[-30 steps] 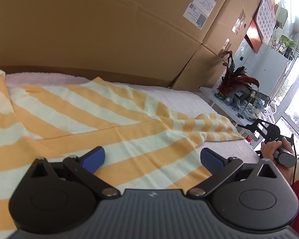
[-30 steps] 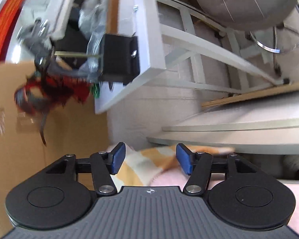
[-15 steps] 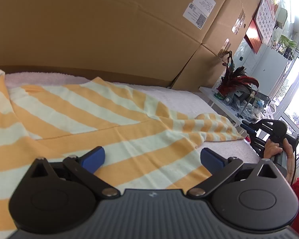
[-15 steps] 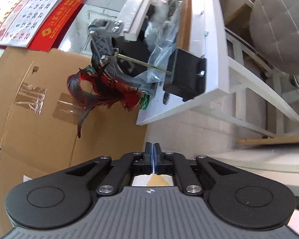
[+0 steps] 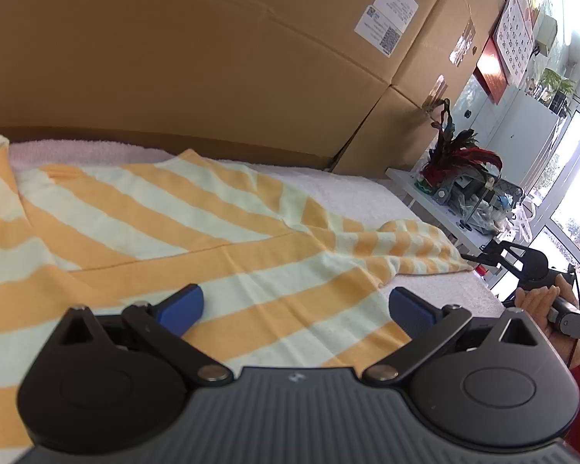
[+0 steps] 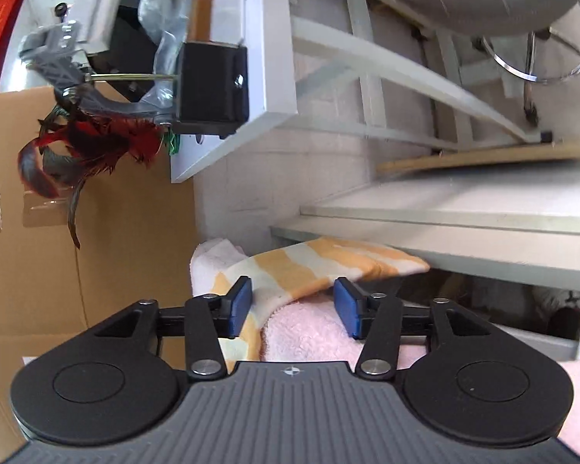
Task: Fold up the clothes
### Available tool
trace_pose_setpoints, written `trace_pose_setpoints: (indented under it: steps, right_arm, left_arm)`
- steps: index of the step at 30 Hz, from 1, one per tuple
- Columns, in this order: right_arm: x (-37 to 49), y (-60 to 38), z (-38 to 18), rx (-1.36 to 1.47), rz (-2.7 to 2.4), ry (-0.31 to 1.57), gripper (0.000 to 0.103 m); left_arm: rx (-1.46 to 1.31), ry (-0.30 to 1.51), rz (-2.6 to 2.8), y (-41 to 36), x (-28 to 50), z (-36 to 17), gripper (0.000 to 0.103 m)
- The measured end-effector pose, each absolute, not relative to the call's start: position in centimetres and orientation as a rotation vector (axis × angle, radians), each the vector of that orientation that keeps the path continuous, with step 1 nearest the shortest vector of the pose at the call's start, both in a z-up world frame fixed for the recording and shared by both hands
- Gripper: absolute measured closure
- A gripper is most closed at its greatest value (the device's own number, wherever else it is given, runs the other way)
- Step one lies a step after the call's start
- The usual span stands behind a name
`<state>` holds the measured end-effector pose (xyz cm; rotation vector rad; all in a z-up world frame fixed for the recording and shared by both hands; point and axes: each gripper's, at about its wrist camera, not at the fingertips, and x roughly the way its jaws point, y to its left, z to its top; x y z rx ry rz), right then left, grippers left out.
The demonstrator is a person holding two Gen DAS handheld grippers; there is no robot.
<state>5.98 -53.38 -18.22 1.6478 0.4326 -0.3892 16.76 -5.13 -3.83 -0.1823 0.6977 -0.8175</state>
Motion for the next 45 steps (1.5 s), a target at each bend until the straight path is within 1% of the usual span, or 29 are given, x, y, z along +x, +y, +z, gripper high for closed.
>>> trace_pose_setpoints:
  steps: [3, 5, 6, 7, 8, 9, 12, 16, 19, 26, 30, 33, 38, 41, 42, 44, 45]
  right_arm:
    - [6.9, -53.3, -20.0, 1.737, -0.364, 0.387, 0.046]
    - [7.5, -53.2, -21.1, 1.785, -0.337, 0.338, 0.052]
    - [7.6, -53.2, -21.4, 1.803, -0.322, 0.307, 0.062]
    - [7.5, -53.2, -21.2, 1.797, -0.313, 0.261, 0.080]
    - [7.3, -53.2, -20.5, 1.737, -0.318, 0.220, 0.087]
    - [7.0, -53.1, -19.8, 1.678, -0.323, 0.179, 0.098]
    - [6.6, -53.0, -18.3, 1.563, -0.322, 0.108, 0.099]
    - [6.7, -52.4, -16.4, 1.407, -0.339, 0.113, 0.098]
    - [7.1, -51.0, -13.4, 1.194, -0.326, 0.119, 0.098]
    - [11.2, -42.2, -5.6, 0.608, -0.219, 0.182, 0.096]
    - [13.9, -36.5, -3.1, 0.387, -0.111, 0.194, 0.095]
    - [15.5, -31.5, -2.5, 0.250, 0.004, 0.232, 0.095]
    - [16.5, -23.1, -3.9, 0.023, 0.139, 0.303, 0.095]
    - [16.7, -19.8, -5.3, -0.048, 0.215, 0.376, 0.095]
    - [16.5, -19.1, -5.8, -0.071, 0.241, 0.403, 0.094]
    - [16.0, -18.0, -6.4, -0.122, 0.288, 0.450, 0.085]
    - [15.6, -17.7, -6.7, -0.146, 0.320, 0.485, 0.074]
  left_arm:
    - [-0.194, 0.698, -0.824, -5.1, 16.8, -3.9, 0.001]
    - [-0.197, 0.698, -0.825, -5.0, 16.8, -3.9, 0.001]
    - [-0.198, 0.699, -0.826, -5.0, 16.9, -3.9, 0.001]
    - [-0.200, 0.699, -0.827, -5.0, 16.9, -3.9, 0.001]
    - [-0.202, 0.699, -0.828, -5.0, 16.9, -3.9, 0.001]
    - [-0.203, 0.699, -0.829, -5.0, 16.9, -3.9, 0.001]
    - [-0.208, 0.699, -0.831, -4.9, 16.9, -3.9, 0.001]
    - [-0.214, 0.700, -0.834, -4.9, 17.0, -3.9, 0.001]
    - [-0.233, 0.701, -0.838, -4.7, 17.1, -3.8, 0.001]
    - [-0.374, 0.693, -0.850, -2.7, 17.7, -3.1, 0.001]
    - [-0.459, 0.590, -0.797, 0.0, 17.6, -1.7, 0.001]
    - [-0.471, 0.510, -0.703, 1.9, 17.5, -0.8, 0.001]
    - [-0.562, 0.529, -0.586, 3.9, 18.7, -1.1, 0.001]
    - [-0.604, 0.546, -0.506, 4.9, 19.4, -1.4, 0.001]
    - [-0.618, 0.548, -0.483, 5.3, 19.5, -1.5, 0.001]
    - [-0.644, 0.560, -0.453, 5.8, 19.8, -1.7, 0.001]
    - [-0.656, 0.571, -0.448, 6.0, 20.0, -1.8, 0.001]
